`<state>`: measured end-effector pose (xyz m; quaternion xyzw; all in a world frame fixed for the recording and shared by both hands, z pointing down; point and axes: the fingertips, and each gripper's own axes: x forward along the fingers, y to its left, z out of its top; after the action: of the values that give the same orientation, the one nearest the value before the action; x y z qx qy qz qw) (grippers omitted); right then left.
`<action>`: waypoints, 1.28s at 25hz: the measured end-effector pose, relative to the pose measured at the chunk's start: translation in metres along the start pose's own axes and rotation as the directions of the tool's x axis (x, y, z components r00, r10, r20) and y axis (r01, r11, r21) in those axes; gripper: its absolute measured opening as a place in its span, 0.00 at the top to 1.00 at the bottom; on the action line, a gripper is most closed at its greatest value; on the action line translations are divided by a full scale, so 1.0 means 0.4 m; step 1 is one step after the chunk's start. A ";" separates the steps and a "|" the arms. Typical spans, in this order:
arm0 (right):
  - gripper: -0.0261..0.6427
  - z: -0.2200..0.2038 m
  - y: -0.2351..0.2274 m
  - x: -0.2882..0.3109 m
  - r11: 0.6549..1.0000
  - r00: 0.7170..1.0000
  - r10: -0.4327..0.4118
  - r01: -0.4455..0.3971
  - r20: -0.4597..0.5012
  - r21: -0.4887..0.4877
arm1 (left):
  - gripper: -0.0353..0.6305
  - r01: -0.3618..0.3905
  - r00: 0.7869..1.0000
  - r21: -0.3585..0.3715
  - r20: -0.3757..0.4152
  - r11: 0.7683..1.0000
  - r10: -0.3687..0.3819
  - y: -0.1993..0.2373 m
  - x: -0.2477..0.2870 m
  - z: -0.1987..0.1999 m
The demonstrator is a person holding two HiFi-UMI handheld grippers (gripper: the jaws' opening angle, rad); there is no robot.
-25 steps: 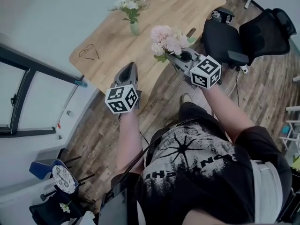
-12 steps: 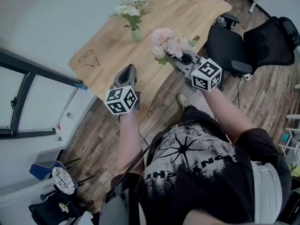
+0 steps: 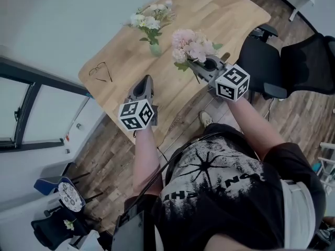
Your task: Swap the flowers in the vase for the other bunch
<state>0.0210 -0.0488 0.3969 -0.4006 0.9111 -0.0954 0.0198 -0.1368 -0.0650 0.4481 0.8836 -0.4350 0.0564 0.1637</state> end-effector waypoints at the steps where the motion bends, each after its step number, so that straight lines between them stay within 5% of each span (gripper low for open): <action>1: 0.89 0.002 -0.018 0.006 1.000 1.000 0.006 -0.006 0.000 0.005 | 0.92 -0.009 1.000 0.000 0.000 1.000 0.009 0.003 0.012 0.004; 32: 0.89 0.068 -0.359 0.213 0.953 0.954 0.299 -0.299 0.004 0.048 | 0.92 -0.283 0.958 -0.029 0.044 0.959 0.284 0.072 0.292 0.115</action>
<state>0.0706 -0.2105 0.4009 -0.2575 0.9586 -0.1138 0.0419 -0.0894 -0.1845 0.4402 0.8113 -0.5617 0.0534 0.1533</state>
